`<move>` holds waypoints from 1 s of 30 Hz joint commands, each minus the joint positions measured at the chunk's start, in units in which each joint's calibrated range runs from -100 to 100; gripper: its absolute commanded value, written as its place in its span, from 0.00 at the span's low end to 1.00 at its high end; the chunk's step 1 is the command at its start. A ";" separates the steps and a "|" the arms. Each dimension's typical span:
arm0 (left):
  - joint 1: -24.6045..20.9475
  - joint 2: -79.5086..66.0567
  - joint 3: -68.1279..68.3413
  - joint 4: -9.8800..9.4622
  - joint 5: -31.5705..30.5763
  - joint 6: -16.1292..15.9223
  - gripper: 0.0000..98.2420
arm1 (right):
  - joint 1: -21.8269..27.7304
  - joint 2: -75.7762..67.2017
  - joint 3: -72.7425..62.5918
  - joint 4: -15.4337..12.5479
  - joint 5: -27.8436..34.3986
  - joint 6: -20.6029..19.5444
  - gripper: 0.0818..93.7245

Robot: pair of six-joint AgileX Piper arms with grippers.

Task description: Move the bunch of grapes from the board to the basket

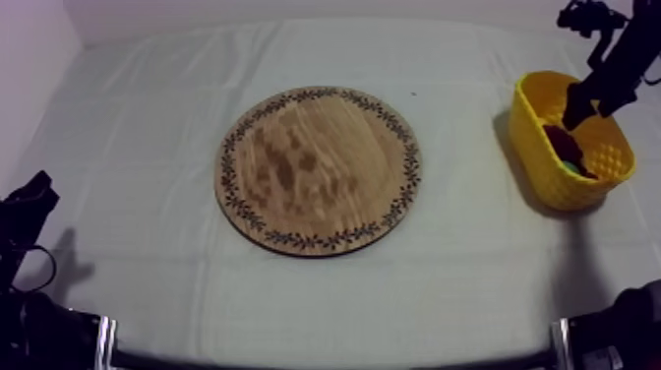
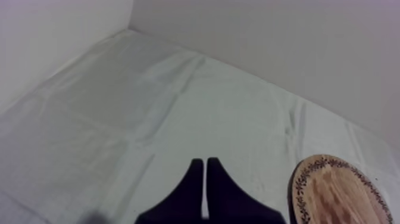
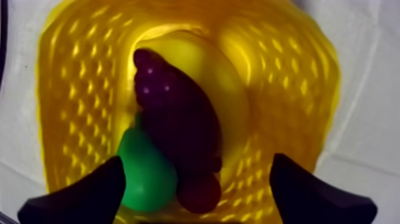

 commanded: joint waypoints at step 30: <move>-0.01 0.03 0.04 0.01 0.03 -0.01 0.00 | -0.20 -62.70 42.34 -0.34 -22.20 -1.00 0.02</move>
